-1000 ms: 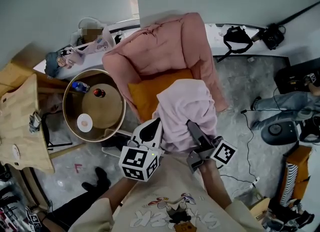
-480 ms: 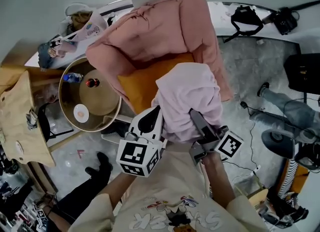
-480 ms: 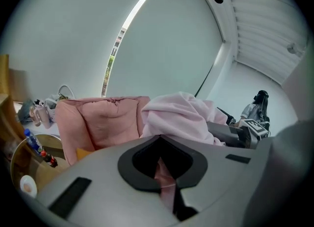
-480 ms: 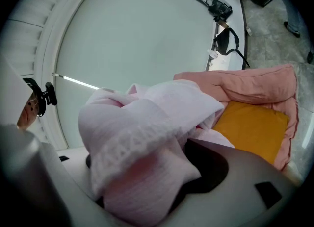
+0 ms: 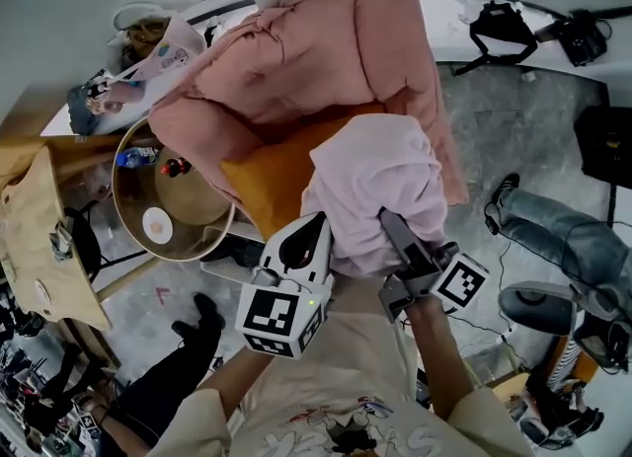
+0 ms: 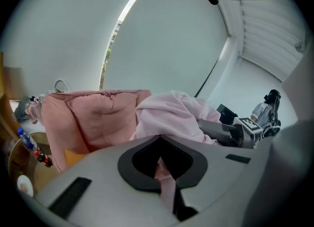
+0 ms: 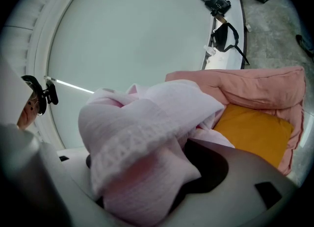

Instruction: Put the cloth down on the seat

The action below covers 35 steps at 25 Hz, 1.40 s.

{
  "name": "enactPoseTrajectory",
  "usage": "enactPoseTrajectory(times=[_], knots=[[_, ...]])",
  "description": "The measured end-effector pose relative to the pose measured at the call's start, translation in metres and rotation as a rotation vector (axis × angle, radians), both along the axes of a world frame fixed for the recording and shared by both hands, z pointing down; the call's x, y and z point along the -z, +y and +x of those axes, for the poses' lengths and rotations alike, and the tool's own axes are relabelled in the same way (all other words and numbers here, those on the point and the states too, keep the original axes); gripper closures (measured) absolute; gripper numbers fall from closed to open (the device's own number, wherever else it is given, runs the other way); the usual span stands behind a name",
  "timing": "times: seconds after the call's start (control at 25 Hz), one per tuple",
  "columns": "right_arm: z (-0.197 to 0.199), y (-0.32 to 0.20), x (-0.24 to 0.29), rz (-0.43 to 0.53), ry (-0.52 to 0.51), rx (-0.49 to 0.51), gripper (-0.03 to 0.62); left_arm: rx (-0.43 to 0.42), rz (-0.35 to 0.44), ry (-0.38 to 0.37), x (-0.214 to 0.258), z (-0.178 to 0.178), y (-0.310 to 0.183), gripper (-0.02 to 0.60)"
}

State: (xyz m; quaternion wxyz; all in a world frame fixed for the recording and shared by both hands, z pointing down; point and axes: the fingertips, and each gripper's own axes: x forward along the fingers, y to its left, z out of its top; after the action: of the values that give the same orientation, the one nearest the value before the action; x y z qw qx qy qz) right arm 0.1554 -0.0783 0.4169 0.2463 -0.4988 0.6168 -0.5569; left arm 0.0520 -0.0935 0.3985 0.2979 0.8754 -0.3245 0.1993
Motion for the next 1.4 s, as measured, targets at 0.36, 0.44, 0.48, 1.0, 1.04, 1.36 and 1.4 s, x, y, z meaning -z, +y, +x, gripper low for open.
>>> enactPoseTrajectory(times=[0.36, 0.44, 0.48, 1.0, 1.04, 1.36, 1.4], knots=[[0.028, -0.033, -0.045, -0.051, -0.021, 0.014, 0.233, 0.036, -0.045, -0.035, -0.042, 0.028, -0.029, 0.578], [0.035, -0.041, -0.057, -0.064, -0.023, 0.018, 0.235, 0.037, -0.053, -0.039, -0.05, 0.035, -0.036, 0.578], [0.039, -0.046, -0.063, -0.07, -0.024, 0.02, 0.235, 0.038, -0.057, -0.04, -0.055, 0.039, -0.04, 0.578], [0.083, -0.089, -0.139, -0.141, -0.038, 0.02, 0.235, 0.054, -0.121, -0.078, -0.122, 0.091, -0.075, 0.578], [0.084, -0.09, -0.146, -0.148, -0.035, 0.023, 0.234, 0.048, -0.129, -0.081, -0.129, 0.093, -0.075, 0.578], [0.088, -0.099, -0.191, -0.192, -0.02, 0.03, 0.235, 0.029, -0.168, -0.109, -0.175, 0.099, -0.085, 0.578], [0.089, -0.1, -0.196, -0.194, -0.018, 0.029, 0.234, 0.023, -0.17, -0.11, -0.18, 0.101, -0.085, 0.578]])
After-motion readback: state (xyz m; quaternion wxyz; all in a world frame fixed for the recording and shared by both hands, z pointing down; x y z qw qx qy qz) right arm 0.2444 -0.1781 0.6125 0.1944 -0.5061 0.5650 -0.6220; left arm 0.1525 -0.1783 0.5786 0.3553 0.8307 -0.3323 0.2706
